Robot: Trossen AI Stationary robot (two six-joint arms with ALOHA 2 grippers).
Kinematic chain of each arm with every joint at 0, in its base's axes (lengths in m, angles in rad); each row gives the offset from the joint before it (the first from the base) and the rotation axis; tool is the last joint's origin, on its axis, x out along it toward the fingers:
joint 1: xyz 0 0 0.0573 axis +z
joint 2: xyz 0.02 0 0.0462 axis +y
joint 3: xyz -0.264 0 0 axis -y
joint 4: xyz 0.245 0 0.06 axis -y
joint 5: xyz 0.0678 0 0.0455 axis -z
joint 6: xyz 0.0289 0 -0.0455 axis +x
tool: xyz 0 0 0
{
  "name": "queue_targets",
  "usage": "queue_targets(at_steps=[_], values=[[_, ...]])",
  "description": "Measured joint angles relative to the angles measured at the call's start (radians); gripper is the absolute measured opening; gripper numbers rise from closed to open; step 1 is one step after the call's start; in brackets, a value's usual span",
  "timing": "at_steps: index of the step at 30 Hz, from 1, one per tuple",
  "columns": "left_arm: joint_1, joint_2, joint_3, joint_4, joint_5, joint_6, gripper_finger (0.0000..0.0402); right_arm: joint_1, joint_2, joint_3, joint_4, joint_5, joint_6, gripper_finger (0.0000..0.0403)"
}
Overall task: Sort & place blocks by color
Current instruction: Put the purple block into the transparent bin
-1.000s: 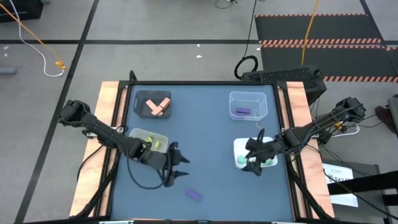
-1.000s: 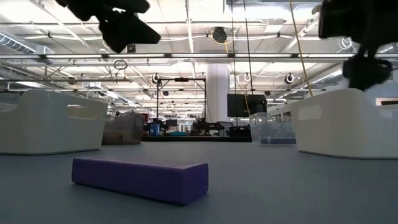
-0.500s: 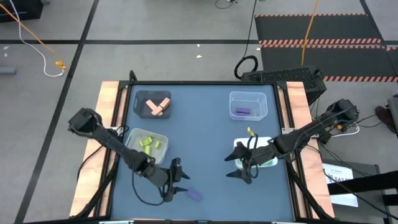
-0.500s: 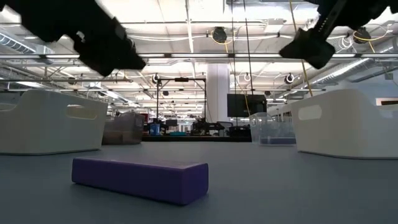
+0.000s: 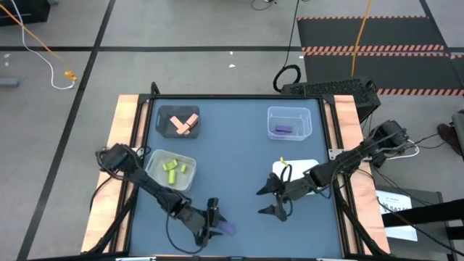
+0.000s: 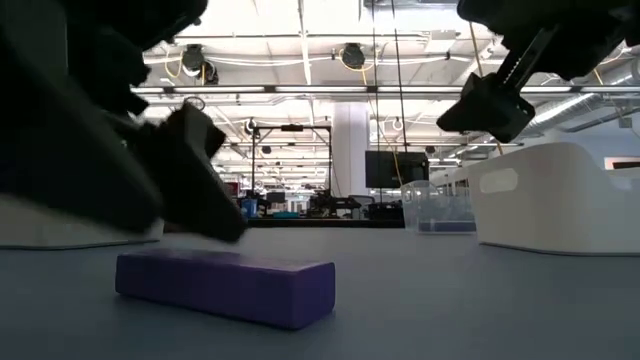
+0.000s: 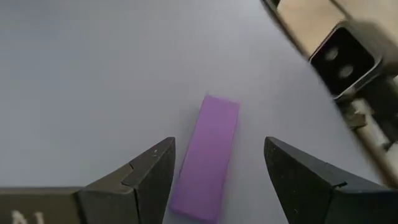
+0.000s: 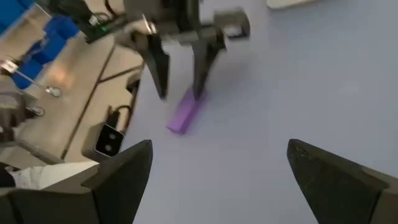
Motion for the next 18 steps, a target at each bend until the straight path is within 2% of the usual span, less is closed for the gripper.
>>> queue_targets(at_steps=[4,9,12,16,18], values=[[0.002,0.053,0.032,-0.043,-0.020,0.042,0.0246,0.013,0.000,0.000,0.033,0.001,0.000,0.0361],[0.005,0.057,0.055,-0.119,-0.023,-0.006,0.0239,0.026,-0.002,0.000,0.041,0.001,-0.002,0.0361],[-0.004,0.058,0.053,-0.098,-0.030,-0.014,0.0203,0.031,-0.002,0.000,0.037,0.001,-0.003,0.0361],[-0.006,0.058,0.053,-0.126,-0.068,-0.083,0.0113,0.032,-0.002,0.000,0.031,-0.002,-0.017,0.0361],[-0.007,0.057,0.055,-0.145,-0.083,-0.122,0.0106,0.032,-0.002,0.000,0.031,-0.002,-0.031,0.0361]])
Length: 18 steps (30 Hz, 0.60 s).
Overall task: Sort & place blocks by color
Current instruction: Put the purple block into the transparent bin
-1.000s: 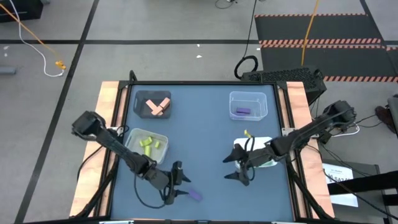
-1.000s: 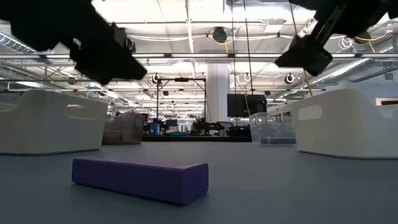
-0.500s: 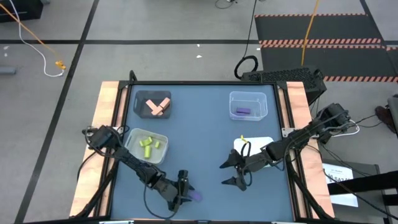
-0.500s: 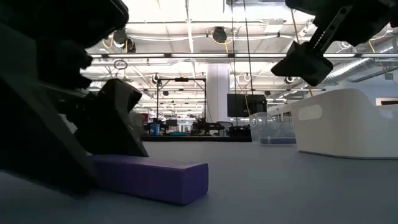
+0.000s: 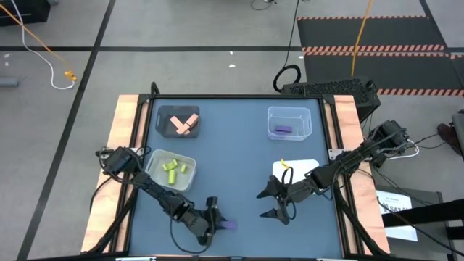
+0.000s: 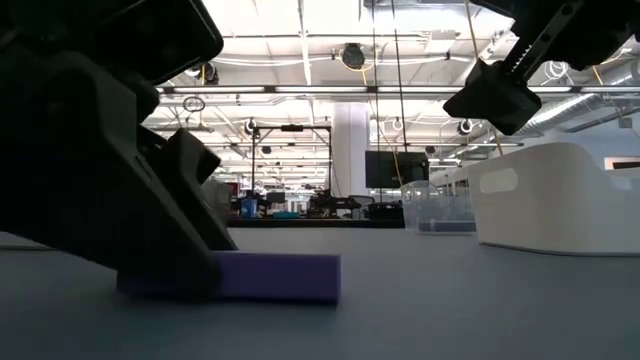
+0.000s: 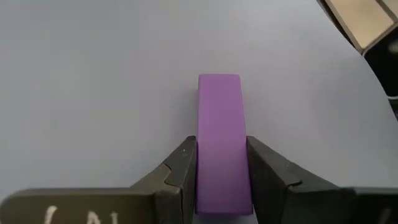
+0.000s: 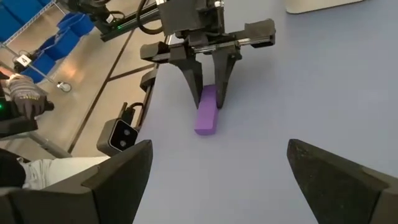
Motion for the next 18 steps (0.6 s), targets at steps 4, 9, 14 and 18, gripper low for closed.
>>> queue_targets(at_steps=[4,9,14,18], values=[[0.013,-0.001,-0.003,0.035,-0.005,-0.071,0.0106,0.000,0.000,0.000,0.000,0.000,-0.004,0.0361],[0.042,-0.066,-0.008,0.080,-0.113,-0.066,0.0106,0.000,-0.001,0.000,0.001,-0.001,0.002,0.0361],[0.063,-0.181,-0.005,0.050,-0.328,0.066,0.0106,0.000,-0.001,0.000,0.001,-0.006,-0.030,0.0361],[0.099,-0.286,-0.005,0.075,-0.489,0.199,0.0106,0.000,-0.001,0.000,0.001,-0.005,-0.058,0.0361]])
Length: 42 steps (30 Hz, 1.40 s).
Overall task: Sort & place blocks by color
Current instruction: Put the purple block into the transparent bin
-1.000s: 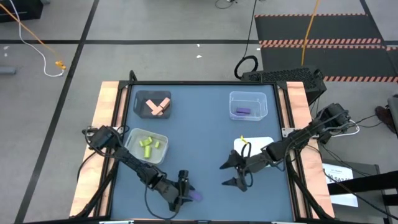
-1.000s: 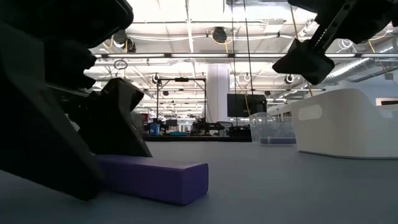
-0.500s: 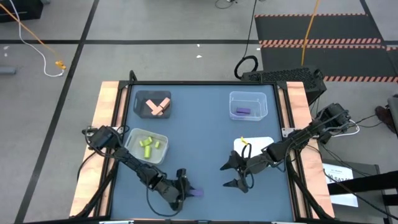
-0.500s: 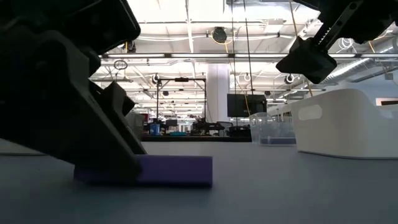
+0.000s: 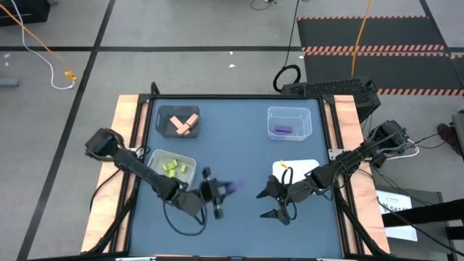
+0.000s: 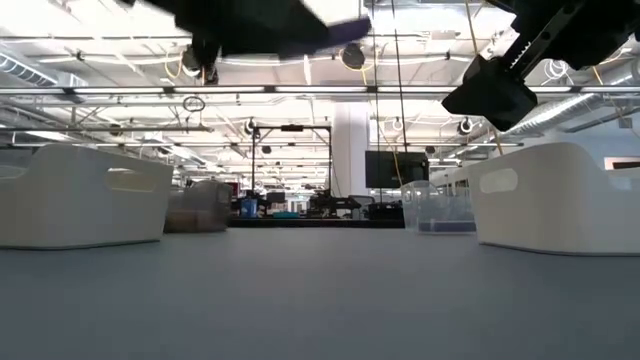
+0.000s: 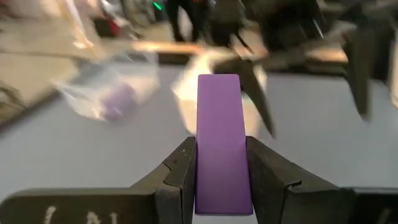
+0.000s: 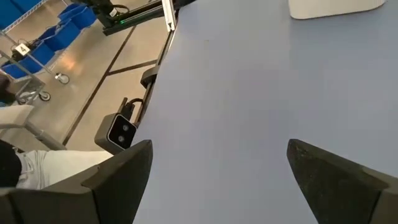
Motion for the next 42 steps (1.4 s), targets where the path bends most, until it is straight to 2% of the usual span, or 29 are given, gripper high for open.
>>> queue_targets(at_steps=[3,6,12,17,19,28,34,38,42], values=[[0.029,-0.070,0.000,0.011,-0.059,0.085,0.0106,0.000,0.000,0.000,0.002,0.002,-0.025,0.0361],[0.064,-0.129,0.000,0.063,-0.073,0.187,0.0106,-0.001,0.000,0.000,0.008,0.018,-0.051,0.0361],[0.113,-0.173,0.001,0.189,-0.073,0.385,0.0106,-0.002,0.000,0.000,0.013,0.158,-0.098,0.0361],[0.151,-0.174,0.001,0.284,-0.073,0.460,0.0106,-0.002,0.000,0.000,0.057,0.313,-0.124,0.0361],[0.166,-0.174,0.001,0.297,-0.072,0.463,0.0106,-0.003,0.000,0.000,0.080,0.349,-0.125,0.0361],[0.205,-0.174,0.001,0.320,-0.071,0.489,0.0106,-0.043,0.000,0.000,0.196,0.351,-0.125,0.0361],[0.197,-0.174,0.001,0.177,-0.071,0.427,0.0106,-0.113,0.000,0.000,0.325,0.460,-0.191,0.0361],[0.194,-0.174,0.001,0.067,-0.069,0.354,0.0106,-0.178,0.000,0.000,0.431,0.421,-0.212,0.0361],[0.195,-0.174,0.001,0.038,-0.072,0.341,0.0106,-0.246,0.000,0.000,0.486,0.346,-0.228,0.0361]])
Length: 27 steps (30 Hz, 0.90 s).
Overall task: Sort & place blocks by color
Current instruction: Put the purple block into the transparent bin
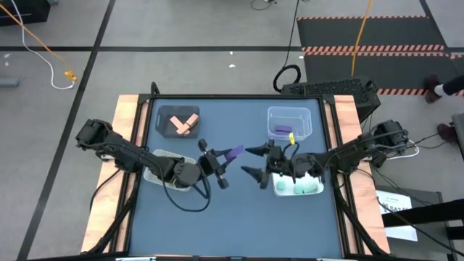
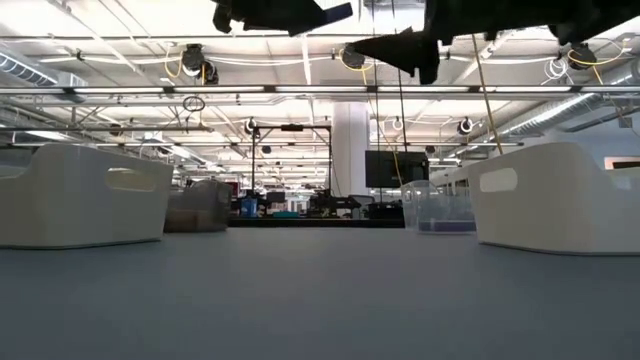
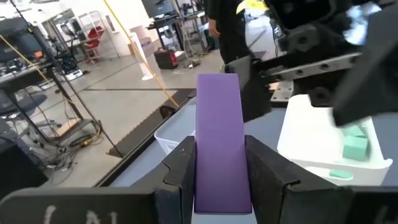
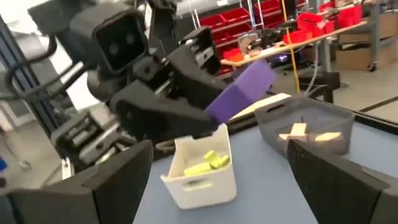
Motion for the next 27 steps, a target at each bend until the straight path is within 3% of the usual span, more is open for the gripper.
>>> queue_targets(at_steps=[12,17,27], values=[[0.035,0.000,0.000,0.000,-0.015,0.034,0.0106,-0.131,0.000,0.000,0.124,-0.086,0.092,0.0361],[0.044,0.000,0.000,0.002,0.036,0.056,0.0106,-0.168,0.000,0.000,0.123,-0.087,0.154,0.0353],[0.084,0.000,0.000,0.007,0.060,0.060,0.0106,-0.200,0.000,0.000,0.126,-0.137,0.213,0.0242]])
